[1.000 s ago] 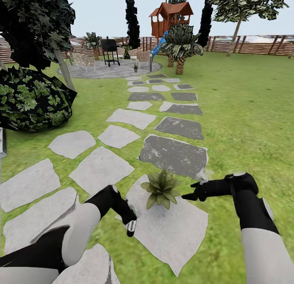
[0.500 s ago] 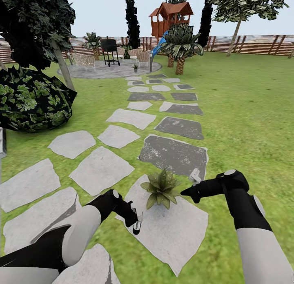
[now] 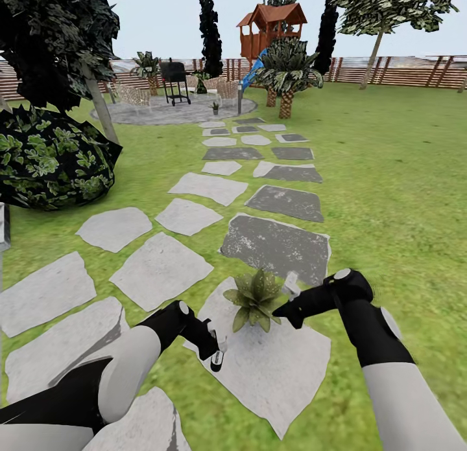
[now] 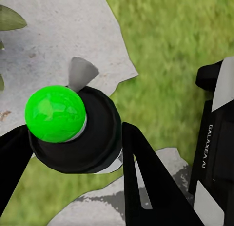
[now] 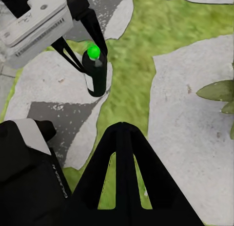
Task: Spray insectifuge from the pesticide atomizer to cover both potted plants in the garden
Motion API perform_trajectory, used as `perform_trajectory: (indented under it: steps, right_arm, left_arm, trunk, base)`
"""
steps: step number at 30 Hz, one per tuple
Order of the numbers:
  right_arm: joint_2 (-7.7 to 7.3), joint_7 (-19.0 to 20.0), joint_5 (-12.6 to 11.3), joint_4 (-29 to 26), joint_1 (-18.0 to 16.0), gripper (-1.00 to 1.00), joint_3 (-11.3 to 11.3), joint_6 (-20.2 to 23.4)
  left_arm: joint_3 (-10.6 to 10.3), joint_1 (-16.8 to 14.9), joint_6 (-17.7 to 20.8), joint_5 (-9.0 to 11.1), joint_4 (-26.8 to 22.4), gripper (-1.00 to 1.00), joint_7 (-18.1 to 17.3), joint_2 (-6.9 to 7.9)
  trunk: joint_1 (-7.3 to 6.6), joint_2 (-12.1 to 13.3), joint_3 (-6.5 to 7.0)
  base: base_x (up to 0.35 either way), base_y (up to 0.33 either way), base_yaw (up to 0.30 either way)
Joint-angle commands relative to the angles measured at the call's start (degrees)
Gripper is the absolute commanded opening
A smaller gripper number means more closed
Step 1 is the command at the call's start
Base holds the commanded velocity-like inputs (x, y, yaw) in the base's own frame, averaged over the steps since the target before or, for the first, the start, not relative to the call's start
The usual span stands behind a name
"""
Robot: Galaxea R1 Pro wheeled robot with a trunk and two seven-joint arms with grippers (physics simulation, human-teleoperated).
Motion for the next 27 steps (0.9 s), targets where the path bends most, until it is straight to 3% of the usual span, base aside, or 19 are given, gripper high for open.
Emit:
perform_trajectory:
  steps: [1,7,10,13,19,27]
  right_arm:
    - [0.45,0.42,0.37,-0.06,-0.04,-1.0,0.23,0.6]
    - [2.78,0.4,0.34,-0.04,-0.06,-1.0,0.58,0.6]
    - [2.88,0.46,0.35,-0.06,-0.06,-1.0,0.59,0.6]
    - [2.86,0.69,0.34,-0.05,-0.06,-1.0,0.59,0.6]
    - [2.78,0.83,0.34,-0.07,-0.06,-1.0,0.58,0.6]
    - [2.84,0.63,0.34,-0.06,-0.07,-1.0,0.55,0.6]
  left_arm:
    - [0.51,-0.02,0.1,-0.44,-0.08,-1.0,-0.32,-0.04]
    - [0.45,-0.02,0.19,-0.53,-0.03,-1.0,-0.08,-0.04]
    - [0.44,-0.02,-0.16,-0.47,0.04,-1.0,1.76,-0.04]
    - [0.5,-0.02,-5.45,-0.45,1.67,-1.0,2.15,-0.04]
    - [0.51,-0.02,-10.76,-0.37,5.39,-1.0,2.17,-0.04]
    - [0.56,-0.02,-12.88,-0.34,7.14,-1.0,2.18,-0.04]
  trunk:
    - [0.0,-0.03,-0.05]
    - [0.0,-0.03,-0.05]
    - [0.0,-0.03,-0.05]
    - [0.0,-0.03,-0.05]
    - [0.0,-0.03,-0.05]
    - [0.0,-0.03,-0.05]
  base:
    - [0.0,0.0,0.0]
    - [0.0,0.0,0.0]
    - [0.0,0.0,0.0]
    - [0.0,0.0,0.0]
    - [0.0,0.0,0.0]
    - [0.0,0.0,0.0]
